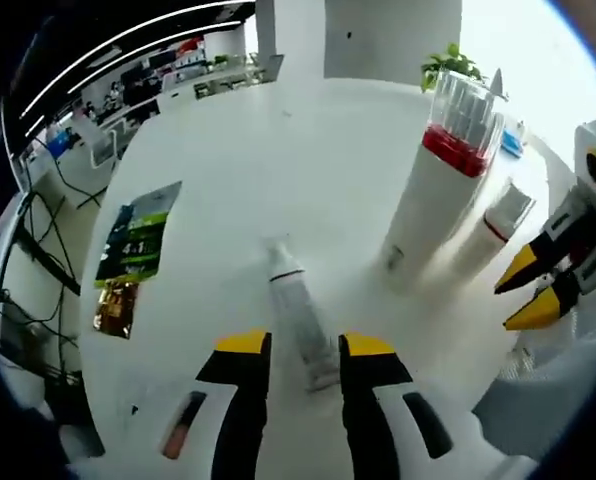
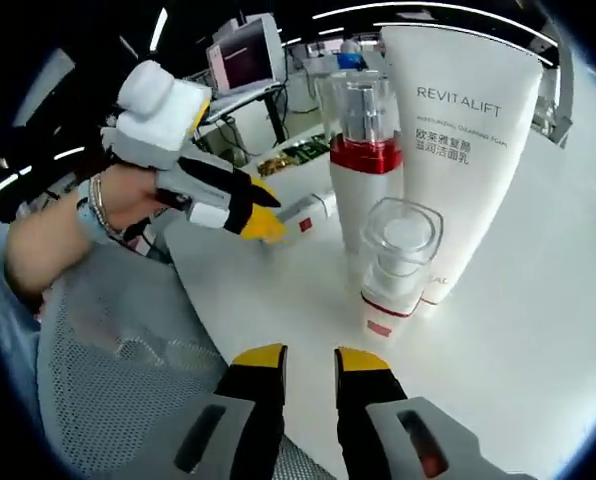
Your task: Arrange the skincare products in the storage area until every visible bottle or jar stands upright without overlapping.
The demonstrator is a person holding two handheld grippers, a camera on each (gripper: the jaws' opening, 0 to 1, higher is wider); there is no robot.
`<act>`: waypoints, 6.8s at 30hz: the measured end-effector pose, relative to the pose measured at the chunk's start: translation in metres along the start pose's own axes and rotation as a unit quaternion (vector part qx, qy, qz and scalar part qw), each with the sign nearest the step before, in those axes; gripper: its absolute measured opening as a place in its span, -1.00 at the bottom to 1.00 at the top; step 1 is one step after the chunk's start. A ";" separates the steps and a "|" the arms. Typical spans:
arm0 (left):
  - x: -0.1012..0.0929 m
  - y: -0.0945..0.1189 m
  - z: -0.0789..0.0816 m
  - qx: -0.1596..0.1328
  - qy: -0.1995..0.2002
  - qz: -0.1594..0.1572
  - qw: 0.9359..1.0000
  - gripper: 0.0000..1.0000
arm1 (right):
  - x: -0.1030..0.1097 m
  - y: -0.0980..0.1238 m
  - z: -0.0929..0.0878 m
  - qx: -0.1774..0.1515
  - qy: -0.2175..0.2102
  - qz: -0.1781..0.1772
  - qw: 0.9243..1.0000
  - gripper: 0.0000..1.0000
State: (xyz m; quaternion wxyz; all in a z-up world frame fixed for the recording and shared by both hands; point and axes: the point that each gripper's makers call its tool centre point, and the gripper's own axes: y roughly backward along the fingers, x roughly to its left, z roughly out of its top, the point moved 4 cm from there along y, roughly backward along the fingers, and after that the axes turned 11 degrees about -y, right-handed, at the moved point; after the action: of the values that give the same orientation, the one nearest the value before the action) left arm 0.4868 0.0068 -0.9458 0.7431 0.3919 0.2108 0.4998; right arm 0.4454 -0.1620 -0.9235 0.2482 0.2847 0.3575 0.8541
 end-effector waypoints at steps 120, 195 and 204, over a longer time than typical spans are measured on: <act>-0.090 0.060 0.065 -0.240 -0.227 -0.176 0.927 -0.59 | -0.021 0.052 0.022 -0.033 0.218 -0.019 0.975 -0.66; -0.091 0.009 0.034 -0.151 -0.170 -0.175 0.958 -0.79 | -0.042 0.002 0.015 -0.008 0.112 -0.073 0.991 -0.78; -0.094 0.006 0.035 -0.152 -0.164 -0.180 0.958 -0.66 | -0.043 0.002 0.017 -0.011 0.115 -0.077 0.990 -0.83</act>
State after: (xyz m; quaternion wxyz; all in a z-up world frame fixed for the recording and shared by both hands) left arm 0.4692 -0.0908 -0.9274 0.8961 0.3065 0.0742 0.3124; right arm 0.4869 -0.1822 -0.9253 0.2734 0.1536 0.3947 0.8636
